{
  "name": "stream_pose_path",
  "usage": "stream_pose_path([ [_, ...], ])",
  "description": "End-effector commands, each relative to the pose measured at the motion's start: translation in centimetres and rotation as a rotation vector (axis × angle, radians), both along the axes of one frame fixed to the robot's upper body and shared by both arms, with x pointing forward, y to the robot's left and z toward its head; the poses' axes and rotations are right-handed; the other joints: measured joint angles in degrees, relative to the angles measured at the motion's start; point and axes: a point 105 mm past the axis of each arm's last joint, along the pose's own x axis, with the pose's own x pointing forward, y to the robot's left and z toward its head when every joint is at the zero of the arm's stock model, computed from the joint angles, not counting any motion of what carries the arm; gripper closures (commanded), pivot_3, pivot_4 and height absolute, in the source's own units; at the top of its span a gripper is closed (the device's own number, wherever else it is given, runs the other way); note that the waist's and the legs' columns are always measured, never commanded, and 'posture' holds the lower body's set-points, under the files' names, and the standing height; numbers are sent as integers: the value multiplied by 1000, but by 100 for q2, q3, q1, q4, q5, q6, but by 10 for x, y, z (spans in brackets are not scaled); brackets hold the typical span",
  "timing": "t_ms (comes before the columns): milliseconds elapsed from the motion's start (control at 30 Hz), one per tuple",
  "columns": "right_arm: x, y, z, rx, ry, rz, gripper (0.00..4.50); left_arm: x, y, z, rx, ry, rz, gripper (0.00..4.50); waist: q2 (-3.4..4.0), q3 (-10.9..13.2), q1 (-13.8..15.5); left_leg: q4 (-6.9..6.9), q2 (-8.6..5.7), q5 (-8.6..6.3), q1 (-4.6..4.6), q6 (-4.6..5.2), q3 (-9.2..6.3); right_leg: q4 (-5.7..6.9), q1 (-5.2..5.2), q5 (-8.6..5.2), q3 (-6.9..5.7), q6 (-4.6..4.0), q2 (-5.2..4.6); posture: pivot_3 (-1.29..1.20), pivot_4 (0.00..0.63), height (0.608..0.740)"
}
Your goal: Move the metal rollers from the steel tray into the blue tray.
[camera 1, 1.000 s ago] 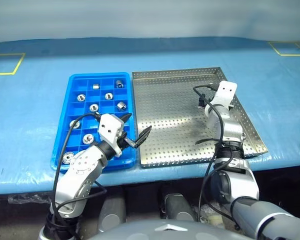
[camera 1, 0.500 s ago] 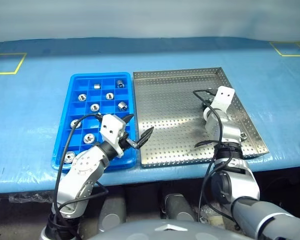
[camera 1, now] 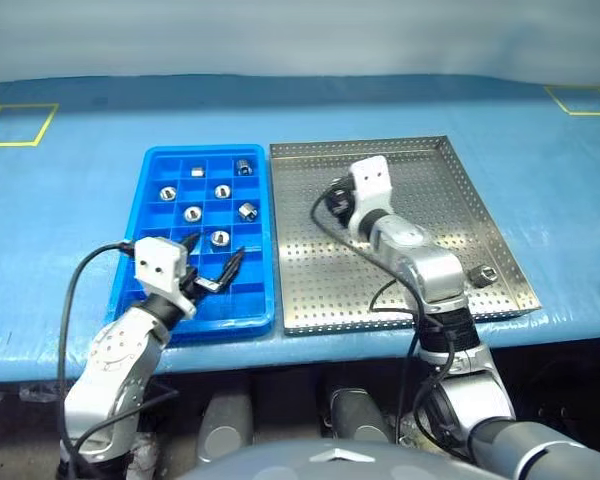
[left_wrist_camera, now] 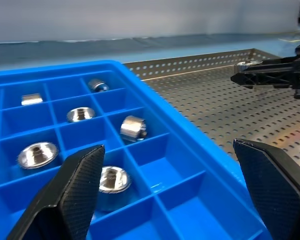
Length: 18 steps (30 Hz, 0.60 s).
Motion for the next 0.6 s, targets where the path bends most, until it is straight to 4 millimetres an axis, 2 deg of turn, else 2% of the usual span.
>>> stream_pose_path([
  [33,-23,40,22,4,-43,198,2822,-10,8,21,7,-86,42,0,0,0,50,0,-1,0,0,0,0,0,0,0,0,-1,-2,194,150,740],
  [133,-45,67,21,-7,-23,337,2822,-18,16,22,13,-82,83,0,-1,0,145,1,0,0,0,0,0,-1,0,-8,-2,-6,-2,216,150,740],
  [233,-68,86,10,-23,32,442,2822,-26,22,21,17,-72,119,0,-1,0,203,1,1,0,1,0,0,-2,0,-17,-3,-12,-2,237,150,740],
  [467,-90,91,-14,-83,128,512,2822,-28,17,18,1,-58,116,0,-10,-4,297,9,0,0,1,-1,2,-3,3,-33,-6,-12,-6,237,150,740],
  [600,-87,87,-25,-118,152,483,2822,-25,9,18,-14,-60,85,0,-13,-7,294,7,1,0,2,-1,1,-3,2,-34,-7,-11,-5,225,150,740],
])
